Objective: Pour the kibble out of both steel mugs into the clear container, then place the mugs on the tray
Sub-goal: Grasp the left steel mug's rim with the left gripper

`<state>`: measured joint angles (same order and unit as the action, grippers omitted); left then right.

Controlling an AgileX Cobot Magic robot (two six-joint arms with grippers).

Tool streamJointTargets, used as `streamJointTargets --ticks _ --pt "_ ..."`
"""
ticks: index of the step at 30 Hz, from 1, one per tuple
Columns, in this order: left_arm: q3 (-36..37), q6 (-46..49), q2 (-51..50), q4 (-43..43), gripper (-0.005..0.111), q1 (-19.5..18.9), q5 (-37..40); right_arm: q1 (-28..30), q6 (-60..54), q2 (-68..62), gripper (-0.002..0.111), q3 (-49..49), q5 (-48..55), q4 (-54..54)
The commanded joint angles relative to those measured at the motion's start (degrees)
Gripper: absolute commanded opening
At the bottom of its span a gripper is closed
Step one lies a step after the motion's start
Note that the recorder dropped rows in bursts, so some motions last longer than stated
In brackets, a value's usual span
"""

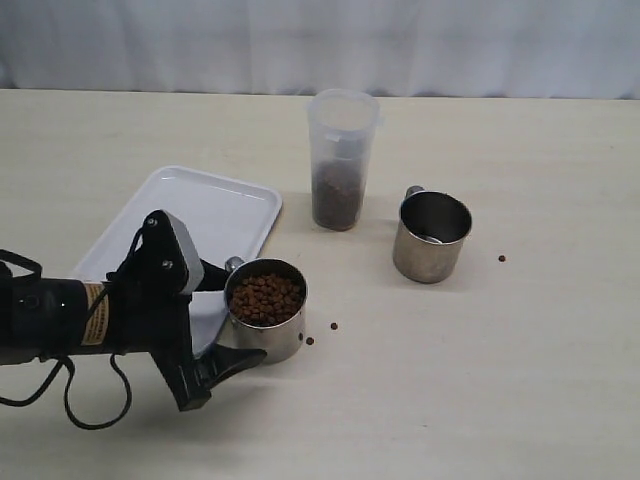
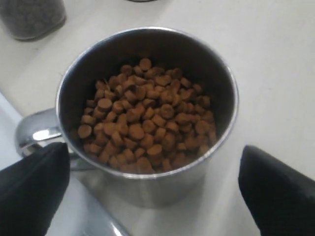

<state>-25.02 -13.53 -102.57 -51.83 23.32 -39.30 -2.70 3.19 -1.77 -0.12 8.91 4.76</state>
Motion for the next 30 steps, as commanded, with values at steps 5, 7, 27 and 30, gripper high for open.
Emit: streamJointTargets --ticks 5,7,27,30 --pt "-5.18 1.42 -2.71 -0.59 0.068 -0.22 -1.77 -0.18 0.31 -0.14 0.005 0.12 0.00 0.46" --pt "-6.41 1.43 -3.32 -0.59 0.068 -0.22 -1.62 -0.18 0.31 -0.14 0.005 0.12 0.00 0.46" --pt "-9.55 -4.47 -5.26 -12.30 0.068 -7.26 -5.93 -0.18 0.31 -0.14 0.005 0.12 0.00 0.46" --pt "-9.55 -4.20 -5.77 -12.86 0.068 -8.12 -7.85 -0.18 0.31 -0.14 0.005 0.12 0.00 0.46"
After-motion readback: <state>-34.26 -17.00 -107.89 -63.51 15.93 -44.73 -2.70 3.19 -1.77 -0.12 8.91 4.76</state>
